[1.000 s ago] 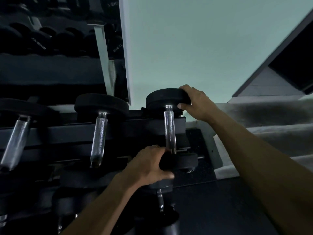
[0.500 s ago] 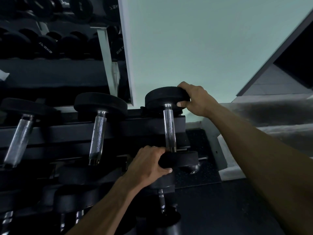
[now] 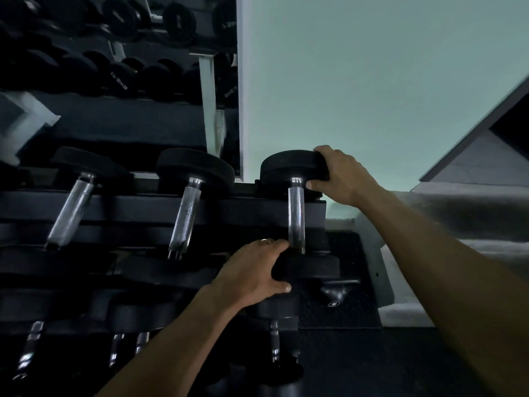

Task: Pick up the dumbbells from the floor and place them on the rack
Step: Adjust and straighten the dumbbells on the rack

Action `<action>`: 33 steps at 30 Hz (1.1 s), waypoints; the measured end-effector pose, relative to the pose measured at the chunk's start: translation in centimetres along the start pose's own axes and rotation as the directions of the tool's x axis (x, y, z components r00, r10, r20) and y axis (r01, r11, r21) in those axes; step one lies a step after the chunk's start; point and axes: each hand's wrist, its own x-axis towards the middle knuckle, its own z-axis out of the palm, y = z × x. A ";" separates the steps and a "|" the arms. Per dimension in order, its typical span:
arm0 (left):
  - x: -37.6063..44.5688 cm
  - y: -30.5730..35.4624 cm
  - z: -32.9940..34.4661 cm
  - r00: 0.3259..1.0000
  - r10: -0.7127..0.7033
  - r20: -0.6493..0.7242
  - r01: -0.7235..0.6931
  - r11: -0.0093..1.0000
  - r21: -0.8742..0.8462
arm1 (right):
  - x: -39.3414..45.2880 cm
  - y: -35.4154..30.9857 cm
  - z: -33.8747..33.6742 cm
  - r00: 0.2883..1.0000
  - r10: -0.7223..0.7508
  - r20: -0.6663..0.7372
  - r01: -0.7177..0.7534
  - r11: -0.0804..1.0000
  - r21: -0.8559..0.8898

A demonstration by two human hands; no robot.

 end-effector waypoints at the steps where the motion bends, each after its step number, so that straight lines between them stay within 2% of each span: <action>1: -0.5 0.2 -0.5 1.000 0.009 -0.012 -0.008 0.999 0.040 | -0.5 -0.5 -0.1 1.000 -0.013 -0.025 0.013 1.000 0.019; 6: -3.8 0.0 -3.4 0.992 0.037 -0.122 -0.017 0.987 0.161 | -2.8 -5.3 -0.5 0.976 -0.155 -0.156 0.171 0.981 0.095; 8: -5.2 -0.7 -4.6 0.986 0.027 -0.167 0.001 0.987 0.163 | -3.4 -8.0 0.2 0.965 -0.226 -0.130 0.239 0.966 0.094; 11: -7.5 -2.9 -6.3 0.973 0.006 -0.232 0.038 0.982 0.184 | -3.7 -11.5 2.0 0.956 -0.294 -0.018 0.294 0.952 0.090; 15: -10.6 -6.8 -8.3 0.958 -0.047 -0.282 0.096 0.982 0.164 | -2.5 -14.5 4.2 0.970 -0.238 0.051 0.229 0.964 0.135; 19: -11.9 -10.2 -9.3 0.977 -0.121 -0.177 0.142 0.983 0.113 | -0.7 -15.8 5.9 0.989 -0.138 0.053 0.127 0.975 0.181; 22: -11.5 -12.1 -8.9 0.971 -0.153 -0.182 0.156 0.988 0.005 | 0.7 -16.2 6.6 0.994 -0.095 0.046 0.084 0.976 0.200; 26: -11.0 -13.4 -8.0 0.964 -0.166 -0.206 0.140 0.981 -0.134 | 2.4 -17.0 6.9 0.995 -0.098 0.026 0.091 0.974 0.208; 33: -10.8 -14.2 -7.7 0.956 -0.189 -0.224 0.142 0.968 -0.207 | 2.9 -17.4 7.0 0.991 -0.134 0.016 0.128 0.968 0.217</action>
